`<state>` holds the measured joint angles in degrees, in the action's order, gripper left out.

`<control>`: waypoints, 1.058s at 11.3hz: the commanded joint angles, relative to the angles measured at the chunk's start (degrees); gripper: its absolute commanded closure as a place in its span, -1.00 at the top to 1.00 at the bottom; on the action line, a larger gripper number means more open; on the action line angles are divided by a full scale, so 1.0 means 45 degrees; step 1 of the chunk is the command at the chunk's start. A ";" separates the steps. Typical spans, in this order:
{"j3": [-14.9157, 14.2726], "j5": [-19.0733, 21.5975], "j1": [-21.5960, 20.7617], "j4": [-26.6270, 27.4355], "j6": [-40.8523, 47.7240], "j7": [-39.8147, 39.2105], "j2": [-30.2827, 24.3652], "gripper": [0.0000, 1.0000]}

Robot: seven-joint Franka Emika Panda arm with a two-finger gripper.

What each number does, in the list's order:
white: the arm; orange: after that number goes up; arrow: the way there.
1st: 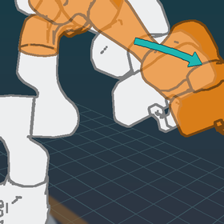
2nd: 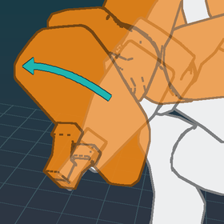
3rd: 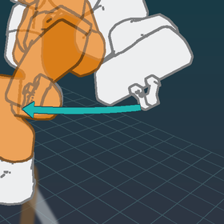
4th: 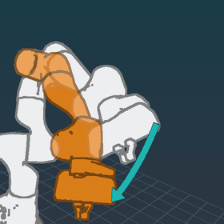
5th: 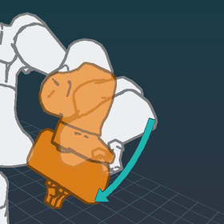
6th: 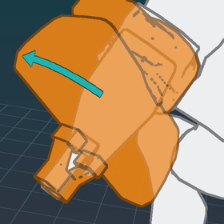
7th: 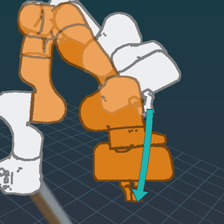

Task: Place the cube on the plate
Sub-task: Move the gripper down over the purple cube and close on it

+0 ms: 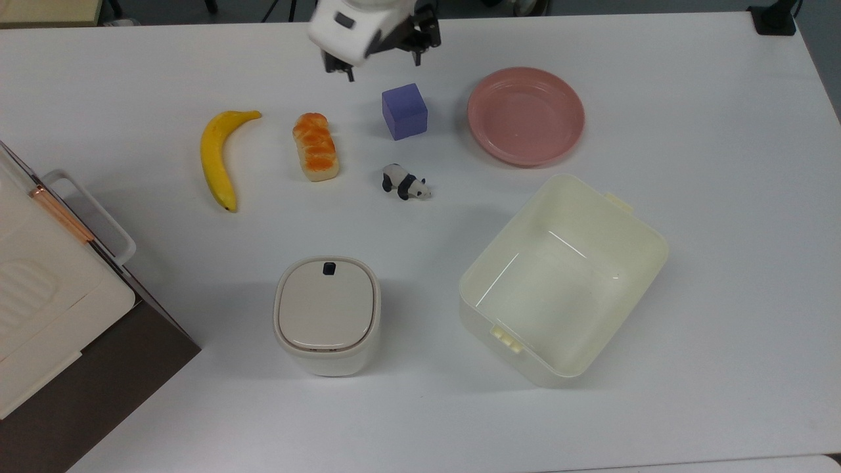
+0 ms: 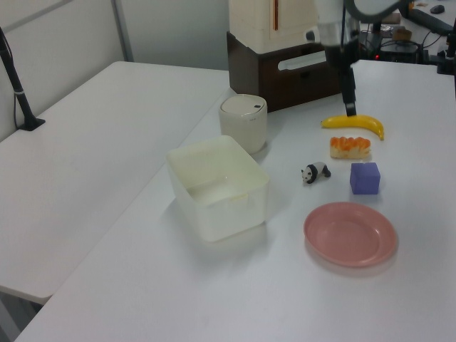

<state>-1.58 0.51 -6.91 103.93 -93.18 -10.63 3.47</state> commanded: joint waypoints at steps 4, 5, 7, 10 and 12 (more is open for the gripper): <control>-0.0058 -0.0230 -0.0807 0.2838 -0.1517 -0.1311 -0.0285 1.00; -0.0058 -0.0327 -0.0905 0.2880 -0.1637 -0.1311 -0.0090 1.00; -0.0058 -0.0620 -0.0945 0.2881 -0.1677 -0.1311 0.0398 1.00; -0.0058 -0.0834 -0.1022 0.2861 -0.2008 -0.1175 0.1081 1.00; -0.0058 -0.0952 -0.1237 0.2861 -0.2126 -0.1174 0.1472 0.78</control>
<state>-1.44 -2.46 -10.86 116.02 -100.87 -15.42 8.96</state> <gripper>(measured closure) 0.026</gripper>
